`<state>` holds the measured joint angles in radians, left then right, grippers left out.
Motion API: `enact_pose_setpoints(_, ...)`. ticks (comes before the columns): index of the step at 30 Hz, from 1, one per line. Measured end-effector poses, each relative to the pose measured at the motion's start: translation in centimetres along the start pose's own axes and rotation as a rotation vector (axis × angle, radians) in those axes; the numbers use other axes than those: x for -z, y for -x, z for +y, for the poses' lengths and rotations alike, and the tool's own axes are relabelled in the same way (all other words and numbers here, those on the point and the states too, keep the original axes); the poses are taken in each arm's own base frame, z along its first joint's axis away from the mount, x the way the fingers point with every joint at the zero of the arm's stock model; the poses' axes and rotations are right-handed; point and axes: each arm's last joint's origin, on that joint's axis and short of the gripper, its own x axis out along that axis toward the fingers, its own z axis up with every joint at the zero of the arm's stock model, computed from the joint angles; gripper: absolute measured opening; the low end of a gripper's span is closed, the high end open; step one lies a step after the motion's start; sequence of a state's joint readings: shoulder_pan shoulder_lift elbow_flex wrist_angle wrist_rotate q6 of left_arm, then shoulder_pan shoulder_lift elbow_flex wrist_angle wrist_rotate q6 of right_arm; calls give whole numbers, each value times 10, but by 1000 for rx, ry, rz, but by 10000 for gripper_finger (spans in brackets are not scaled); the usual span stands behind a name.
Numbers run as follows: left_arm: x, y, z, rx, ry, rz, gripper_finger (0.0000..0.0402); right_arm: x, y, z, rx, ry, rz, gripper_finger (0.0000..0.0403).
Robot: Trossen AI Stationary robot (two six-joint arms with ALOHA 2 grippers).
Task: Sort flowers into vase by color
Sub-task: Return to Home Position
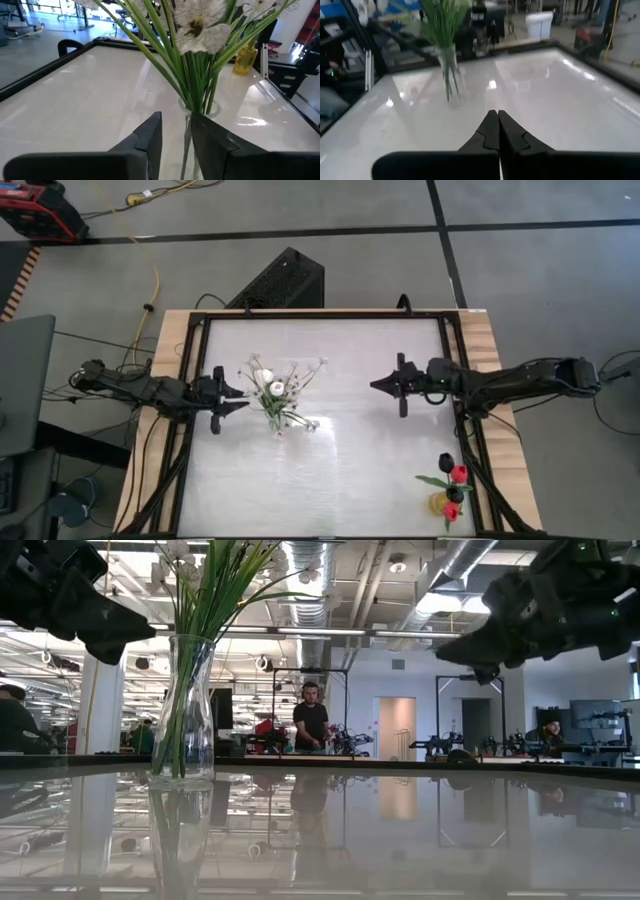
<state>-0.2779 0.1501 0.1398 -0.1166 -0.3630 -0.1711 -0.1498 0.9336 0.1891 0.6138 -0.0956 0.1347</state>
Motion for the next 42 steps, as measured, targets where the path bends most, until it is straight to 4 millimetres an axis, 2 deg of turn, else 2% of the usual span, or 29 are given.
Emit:
enact_pose_setpoints(6, 0, 0, 0, 0, 7, 2, 65, 7, 14, -6, 75, -58, 123, 20)
enact_pose_setpoints(12, 0, 0, 1, -19, -7, -4, 37, -4, 34, -8, 124, -25, 57, 16)
enact_pose_setpoints(18, -3, 0, 0, -16, -11, -27, 7, -9, 45, -13, 212, 11, 8, 18)
enact_pose_setpoints(27, -6, 0, -2, 32, -10, -62, 0, 17, 49, -22, 243, -60, -96, 19)
enact_pose_setpoints(30, -5, 0, -2, 48, -1, -67, 0, 26, 50, -22, 244, -74, -80, 19)
enact_pose_setpoints(36, 18, -8, -2, 80, 1, -127, 0, 30, 50, -23, 249, -104, -41, 19)
enact_pose_setpoints(42, 21, -8, -1, 80, -5, -86, 0, 36, 51, -25, 275, -120, 43, 19)
